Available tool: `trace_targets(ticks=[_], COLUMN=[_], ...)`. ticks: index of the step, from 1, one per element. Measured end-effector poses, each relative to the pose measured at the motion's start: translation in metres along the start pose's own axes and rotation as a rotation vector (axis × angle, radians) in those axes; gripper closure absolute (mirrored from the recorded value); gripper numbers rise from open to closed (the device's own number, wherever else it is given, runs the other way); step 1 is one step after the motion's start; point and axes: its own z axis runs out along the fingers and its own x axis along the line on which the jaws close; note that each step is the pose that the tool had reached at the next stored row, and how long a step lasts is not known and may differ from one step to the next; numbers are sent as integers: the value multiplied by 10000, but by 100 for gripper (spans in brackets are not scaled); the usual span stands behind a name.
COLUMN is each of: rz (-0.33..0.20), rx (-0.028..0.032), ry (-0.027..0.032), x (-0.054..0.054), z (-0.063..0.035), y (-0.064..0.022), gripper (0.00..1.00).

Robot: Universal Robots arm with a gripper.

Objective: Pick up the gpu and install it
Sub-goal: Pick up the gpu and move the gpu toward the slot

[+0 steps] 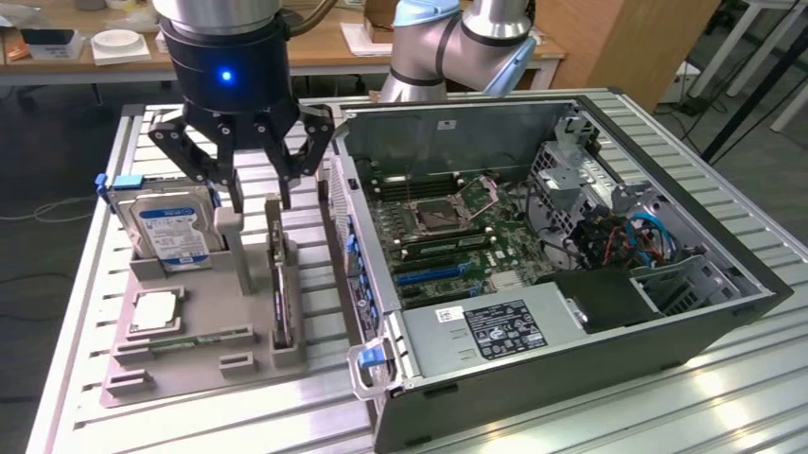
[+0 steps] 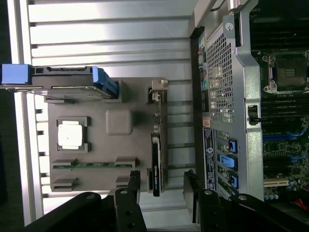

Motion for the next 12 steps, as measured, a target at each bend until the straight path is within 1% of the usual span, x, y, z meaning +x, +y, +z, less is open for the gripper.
trace_targets(ticks=[12], rz=[0], rx=[0], ry=[-1], x=[1], z=[71], y=[-3], gripper=[51])
